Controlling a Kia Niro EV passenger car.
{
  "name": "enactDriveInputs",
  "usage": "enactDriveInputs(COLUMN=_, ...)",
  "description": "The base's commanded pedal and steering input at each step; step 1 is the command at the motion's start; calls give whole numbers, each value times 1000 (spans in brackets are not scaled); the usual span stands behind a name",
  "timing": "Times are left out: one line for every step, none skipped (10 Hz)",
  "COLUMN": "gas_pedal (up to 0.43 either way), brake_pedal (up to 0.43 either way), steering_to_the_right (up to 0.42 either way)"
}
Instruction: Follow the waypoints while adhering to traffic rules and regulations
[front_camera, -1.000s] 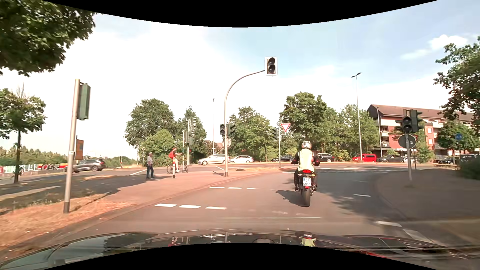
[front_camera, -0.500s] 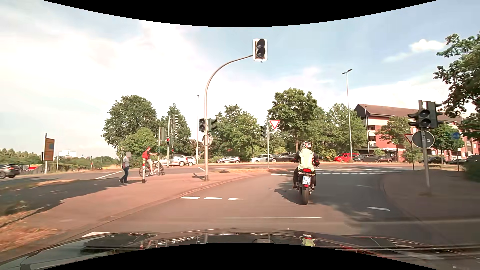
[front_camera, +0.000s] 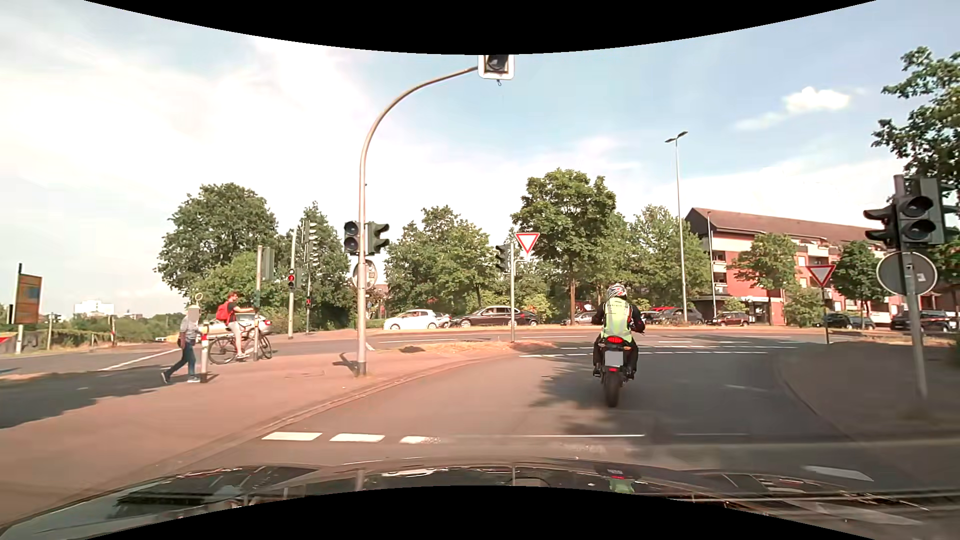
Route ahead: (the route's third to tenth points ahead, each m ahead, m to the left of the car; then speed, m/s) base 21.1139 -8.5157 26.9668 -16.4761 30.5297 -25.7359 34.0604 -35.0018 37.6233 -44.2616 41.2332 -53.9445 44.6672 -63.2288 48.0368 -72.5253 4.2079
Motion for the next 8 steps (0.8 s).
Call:
enactDriveInputs(gas_pedal=169, brake_pedal=0, steering_to_the_right=111)
enactDriveInputs(gas_pedal=169, brake_pedal=0, steering_to_the_right=111)
enactDriveInputs(gas_pedal=169, brake_pedal=0, steering_to_the_right=111)
enactDriveInputs(gas_pedal=169, brake_pedal=0, steering_to_the_right=111)
enactDriveInputs(gas_pedal=177, brake_pedal=0, steering_to_the_right=112)
enactDriveInputs(gas_pedal=197, brake_pedal=0, steering_to_the_right=112)
enactDriveInputs(gas_pedal=209, brake_pedal=0, steering_to_the_right=112)
enactDriveInputs(gas_pedal=220, brake_pedal=0, steering_to_the_right=114)
